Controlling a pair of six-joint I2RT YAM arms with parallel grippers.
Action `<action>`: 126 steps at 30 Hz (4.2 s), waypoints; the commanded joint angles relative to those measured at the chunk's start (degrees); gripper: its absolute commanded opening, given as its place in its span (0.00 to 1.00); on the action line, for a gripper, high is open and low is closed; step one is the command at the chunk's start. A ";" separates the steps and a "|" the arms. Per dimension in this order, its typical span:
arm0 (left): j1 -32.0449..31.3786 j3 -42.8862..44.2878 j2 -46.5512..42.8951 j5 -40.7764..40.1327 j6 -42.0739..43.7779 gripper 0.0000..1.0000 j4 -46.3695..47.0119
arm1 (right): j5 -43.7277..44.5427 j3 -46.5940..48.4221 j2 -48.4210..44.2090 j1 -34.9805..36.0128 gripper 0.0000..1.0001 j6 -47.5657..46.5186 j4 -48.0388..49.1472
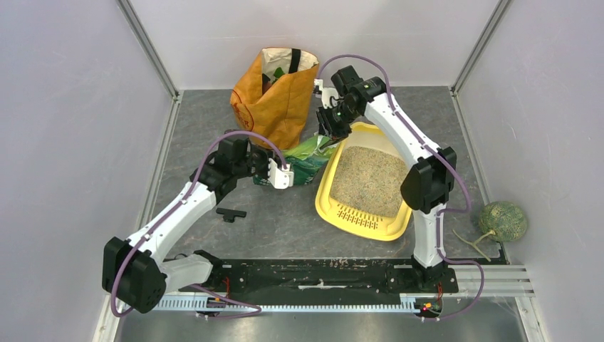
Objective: Fill the litter box with clean litter
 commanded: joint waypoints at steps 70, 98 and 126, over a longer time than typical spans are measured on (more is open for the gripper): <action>3.35 8.93 4.49 10.35 0.54 0.02 13.24 | -46.75 -36.14 -25.75 -26.72 0.00 20.56 21.27; 3.78 11.83 8.29 12.05 -0.36 0.02 11.81 | -52.91 -43.05 -35.00 -39.89 0.00 7.83 8.09; 3.76 13.15 10.33 12.77 0.43 0.02 10.96 | -45.56 -37.12 -32.40 -55.43 0.00 -30.10 -31.51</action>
